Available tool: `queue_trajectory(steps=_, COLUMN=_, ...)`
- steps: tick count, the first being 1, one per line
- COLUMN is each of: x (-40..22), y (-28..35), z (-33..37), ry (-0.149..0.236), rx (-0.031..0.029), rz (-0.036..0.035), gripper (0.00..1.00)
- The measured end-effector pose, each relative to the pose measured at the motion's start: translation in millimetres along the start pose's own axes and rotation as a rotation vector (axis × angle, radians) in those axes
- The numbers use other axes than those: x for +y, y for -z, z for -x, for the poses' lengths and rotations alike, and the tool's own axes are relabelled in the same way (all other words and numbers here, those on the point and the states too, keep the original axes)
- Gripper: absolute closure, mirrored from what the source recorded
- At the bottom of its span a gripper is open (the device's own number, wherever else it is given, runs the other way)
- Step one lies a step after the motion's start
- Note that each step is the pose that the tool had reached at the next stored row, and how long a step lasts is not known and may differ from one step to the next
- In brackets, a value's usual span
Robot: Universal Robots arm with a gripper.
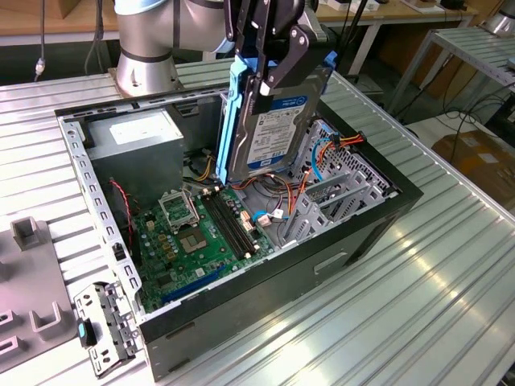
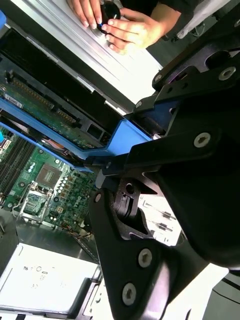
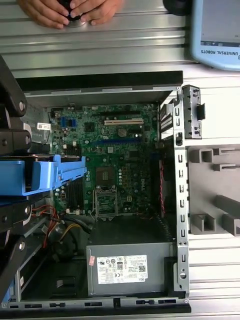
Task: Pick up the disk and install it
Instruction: 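Insert the disk into the insertion slot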
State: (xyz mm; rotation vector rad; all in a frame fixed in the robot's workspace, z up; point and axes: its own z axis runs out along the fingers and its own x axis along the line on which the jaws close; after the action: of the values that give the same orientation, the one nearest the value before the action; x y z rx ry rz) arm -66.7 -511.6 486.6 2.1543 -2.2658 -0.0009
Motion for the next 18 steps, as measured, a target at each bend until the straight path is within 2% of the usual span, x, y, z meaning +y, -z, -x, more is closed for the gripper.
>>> queue_trajectory(steps=13, x=-0.7, y=0.0, z=-0.7, ry=0.000, rx=0.0001, rz=0.0000, gripper=0.63)
queue_trajectory(steps=14, x=-0.8, y=0.0, z=-2.3, ry=0.000, rx=0.0000, rz=0.0000, gripper=0.63)
queue_trajectory(steps=18, x=-3.0, y=-1.0, z=-21.4, ry=0.000, rx=-0.0001, rz=-0.0001, gripper=0.63)
